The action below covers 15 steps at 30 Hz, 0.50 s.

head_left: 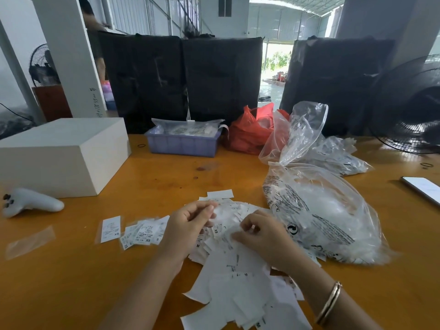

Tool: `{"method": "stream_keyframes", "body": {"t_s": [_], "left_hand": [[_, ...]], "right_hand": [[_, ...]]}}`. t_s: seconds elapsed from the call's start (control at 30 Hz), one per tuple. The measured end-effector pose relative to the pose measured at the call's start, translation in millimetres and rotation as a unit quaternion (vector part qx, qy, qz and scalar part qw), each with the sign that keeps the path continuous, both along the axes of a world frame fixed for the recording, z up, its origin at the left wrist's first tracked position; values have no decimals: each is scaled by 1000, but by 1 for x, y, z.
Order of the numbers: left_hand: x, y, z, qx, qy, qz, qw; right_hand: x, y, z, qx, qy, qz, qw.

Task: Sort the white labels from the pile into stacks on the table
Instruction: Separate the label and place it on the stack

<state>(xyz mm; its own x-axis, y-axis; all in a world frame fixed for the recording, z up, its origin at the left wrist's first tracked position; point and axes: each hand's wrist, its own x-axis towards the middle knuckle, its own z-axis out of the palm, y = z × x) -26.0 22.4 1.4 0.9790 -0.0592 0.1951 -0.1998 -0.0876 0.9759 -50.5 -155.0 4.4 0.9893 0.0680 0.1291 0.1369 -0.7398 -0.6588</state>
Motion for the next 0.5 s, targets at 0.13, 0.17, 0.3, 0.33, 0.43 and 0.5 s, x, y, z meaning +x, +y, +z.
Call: {"method": "stream_keyframes", "body": {"t_s": [0.13,0.17,0.3,0.33,0.43,0.5], "left_hand": [[0,0,0,-2,-4,-8,1000],[0,-1,0,-3,-6,-10,1000],[-1,-2,-1,-12,-16,-10,1000],[-1,-2,-1,-10,-20,-7,1000],[-1,-2,-1,-13,-30,4,999],[0,-2,0,-15,-40,10,999]], "right_hand": [[-2,-8,6,273,-25,-83,958],[-2,-11,7,347,-30,-104,932],[-3,-12,10,525,0,-103,845],[-3,-11,10,532,7,-94,841],[-4,-7,10,525,13,-80,847],[-4,-4,9,504,14,-75,861]]}}
